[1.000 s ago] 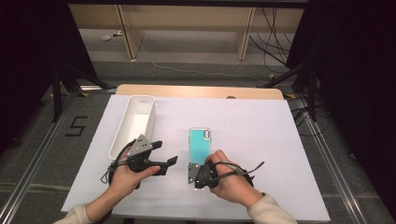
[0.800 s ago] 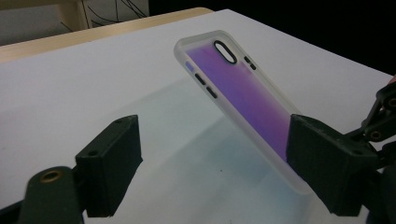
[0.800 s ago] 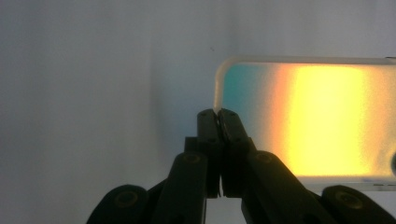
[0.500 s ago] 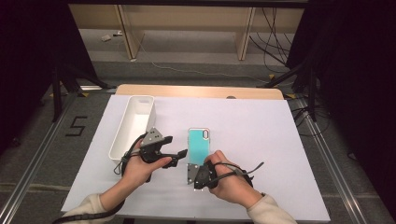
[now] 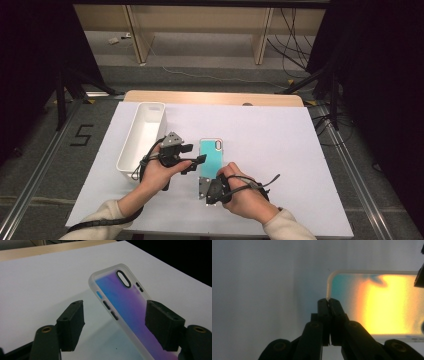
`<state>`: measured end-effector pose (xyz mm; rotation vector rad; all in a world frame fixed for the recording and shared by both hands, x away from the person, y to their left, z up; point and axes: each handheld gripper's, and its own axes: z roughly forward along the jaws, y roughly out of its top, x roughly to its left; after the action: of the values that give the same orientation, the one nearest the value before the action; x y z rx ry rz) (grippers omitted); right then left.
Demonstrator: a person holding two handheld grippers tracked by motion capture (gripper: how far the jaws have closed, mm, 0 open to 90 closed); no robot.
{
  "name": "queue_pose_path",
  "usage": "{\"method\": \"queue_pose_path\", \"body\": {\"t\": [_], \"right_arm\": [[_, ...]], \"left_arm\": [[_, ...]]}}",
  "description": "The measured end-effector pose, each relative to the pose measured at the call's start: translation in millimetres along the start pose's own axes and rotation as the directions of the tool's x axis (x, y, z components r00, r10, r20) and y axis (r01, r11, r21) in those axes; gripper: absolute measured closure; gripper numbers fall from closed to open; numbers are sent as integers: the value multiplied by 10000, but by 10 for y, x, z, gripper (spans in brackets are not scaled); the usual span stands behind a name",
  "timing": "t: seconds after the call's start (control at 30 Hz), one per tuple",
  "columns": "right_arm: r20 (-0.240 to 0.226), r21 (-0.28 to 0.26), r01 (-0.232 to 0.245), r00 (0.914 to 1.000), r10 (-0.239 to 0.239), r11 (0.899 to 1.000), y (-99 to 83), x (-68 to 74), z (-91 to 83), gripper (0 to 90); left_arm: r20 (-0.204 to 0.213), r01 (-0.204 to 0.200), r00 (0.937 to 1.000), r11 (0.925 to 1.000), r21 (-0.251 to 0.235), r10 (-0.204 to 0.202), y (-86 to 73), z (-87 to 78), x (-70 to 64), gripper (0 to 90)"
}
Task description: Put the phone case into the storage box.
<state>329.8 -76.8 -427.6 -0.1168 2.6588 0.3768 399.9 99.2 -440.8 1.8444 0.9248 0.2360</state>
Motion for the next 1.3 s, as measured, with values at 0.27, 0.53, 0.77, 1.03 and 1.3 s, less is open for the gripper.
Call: {"method": "queue_pose_path", "body": {"t": [0.27, 0.53, 0.77, 1.03, 1.3], "right_arm": [[-100, 224, 268, 9996, -266, 9994, 17, 14, 24, 893], [-14, 257, 291, 9996, -290, 9992, 51, 30, 20, 893], [-43, 249, 194, 9998, -193, 9995, 26, 28, 32, 893], [-164, 262, -115, 9998, 119, 9996, 46, 36, 95, 892], [-91, 193, -160, 9998, 161, 9997, 32, 8, 133, 885]], "left_arm": [[85, 237, 9997, 9997, 78, -237, 8, 88, 34, 445], [221, 813, 9965, 9967, -30, -812, 7, 85, 47, 584], [508, 1022, 9936, 9944, -269, -1008, 37, 42, 39, 696], [1019, 1387, 9860, 9883, -634, -1318, 74, -13, -13, 777], [1273, 1581, 9807, 9851, -683, -1486, 101, -30, -71, 818]]}}
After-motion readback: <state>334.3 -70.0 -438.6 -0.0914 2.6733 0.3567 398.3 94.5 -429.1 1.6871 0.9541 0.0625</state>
